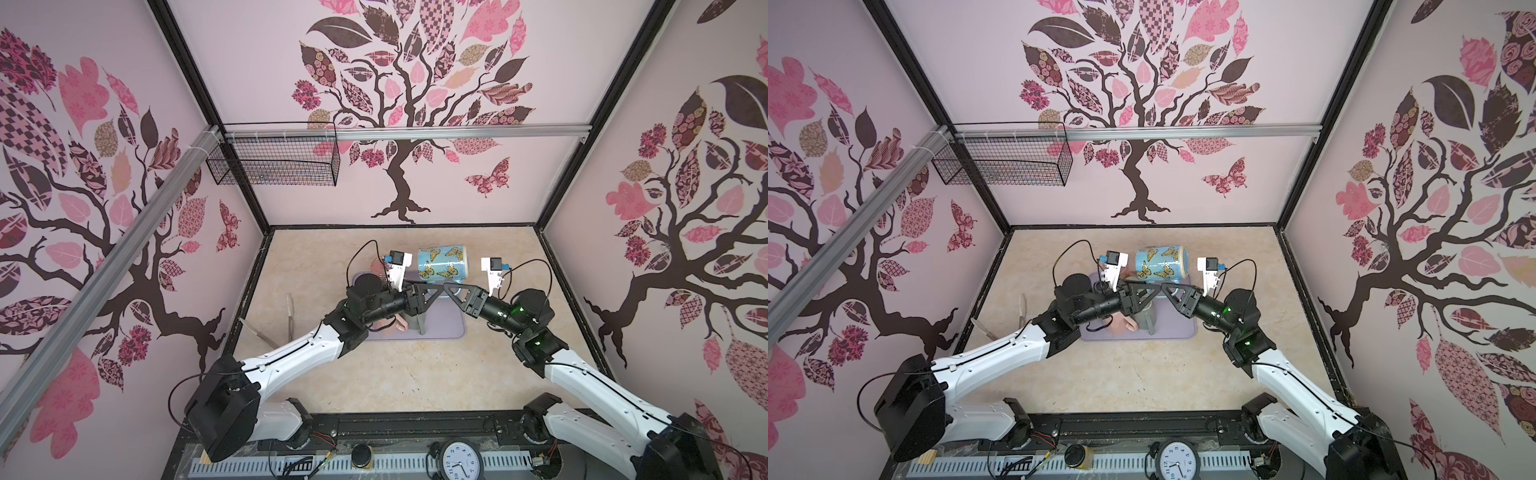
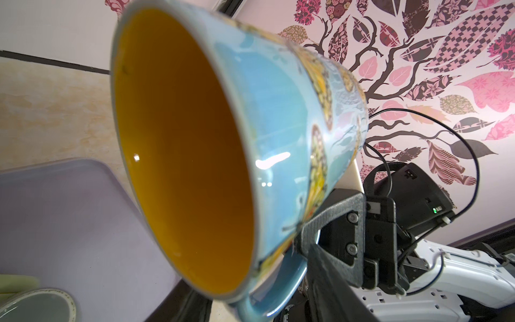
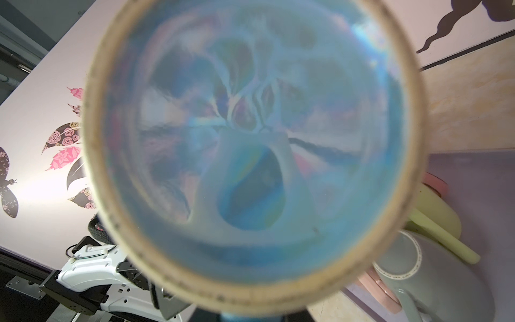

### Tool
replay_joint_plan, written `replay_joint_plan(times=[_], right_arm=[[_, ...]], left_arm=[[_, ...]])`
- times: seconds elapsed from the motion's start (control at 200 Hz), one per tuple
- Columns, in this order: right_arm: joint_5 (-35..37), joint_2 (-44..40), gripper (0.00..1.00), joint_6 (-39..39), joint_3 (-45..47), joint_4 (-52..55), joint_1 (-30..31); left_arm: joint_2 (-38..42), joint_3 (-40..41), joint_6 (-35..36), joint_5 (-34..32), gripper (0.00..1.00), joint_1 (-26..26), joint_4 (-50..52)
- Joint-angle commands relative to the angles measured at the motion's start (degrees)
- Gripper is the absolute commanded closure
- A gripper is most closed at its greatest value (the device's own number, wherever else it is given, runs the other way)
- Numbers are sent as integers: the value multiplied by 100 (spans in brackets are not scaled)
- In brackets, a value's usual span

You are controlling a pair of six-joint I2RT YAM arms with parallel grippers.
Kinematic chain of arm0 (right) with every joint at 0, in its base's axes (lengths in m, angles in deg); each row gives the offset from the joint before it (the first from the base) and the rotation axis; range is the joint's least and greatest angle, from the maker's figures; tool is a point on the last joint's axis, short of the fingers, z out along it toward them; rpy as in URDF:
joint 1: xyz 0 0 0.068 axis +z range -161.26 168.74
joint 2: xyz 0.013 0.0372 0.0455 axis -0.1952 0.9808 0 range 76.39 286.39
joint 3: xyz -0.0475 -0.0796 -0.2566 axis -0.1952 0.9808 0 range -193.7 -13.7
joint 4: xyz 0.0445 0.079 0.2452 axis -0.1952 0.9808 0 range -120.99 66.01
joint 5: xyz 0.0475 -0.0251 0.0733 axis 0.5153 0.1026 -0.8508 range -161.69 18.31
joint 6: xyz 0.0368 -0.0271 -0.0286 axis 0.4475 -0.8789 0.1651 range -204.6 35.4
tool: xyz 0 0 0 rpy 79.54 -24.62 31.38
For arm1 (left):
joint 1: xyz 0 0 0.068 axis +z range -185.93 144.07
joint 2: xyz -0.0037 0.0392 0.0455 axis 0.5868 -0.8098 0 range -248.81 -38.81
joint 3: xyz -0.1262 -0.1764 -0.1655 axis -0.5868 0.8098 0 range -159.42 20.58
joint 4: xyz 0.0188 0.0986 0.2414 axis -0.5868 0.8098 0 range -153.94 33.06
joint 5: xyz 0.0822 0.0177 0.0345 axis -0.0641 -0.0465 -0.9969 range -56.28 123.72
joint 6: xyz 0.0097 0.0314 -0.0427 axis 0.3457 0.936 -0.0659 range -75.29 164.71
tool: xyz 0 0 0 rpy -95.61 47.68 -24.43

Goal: Turn the mug right side up
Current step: Place the mug at the top-left of the table.

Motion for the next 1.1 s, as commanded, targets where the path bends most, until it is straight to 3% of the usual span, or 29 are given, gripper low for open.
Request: replay_joint_plan(times=[0.0, 0.245, 0.835, 1.095], right_arm=[[-134, -67, 100, -62, -137, -745, 68], [-130, 74, 100, -53, -78, -904, 76], [-41, 390, 100, -674, -102, -633, 246], [-20, 315, 100, -748, -64, -651, 254]], left_arm=[[-82, -128, -79, 202, 48, -1, -524], [-116, -134, -109, 321, 54, -22, -651], [-182, -265, -20, 568, 53, -71, -604], [0, -300, 283, 291, 39, -71, -70]])
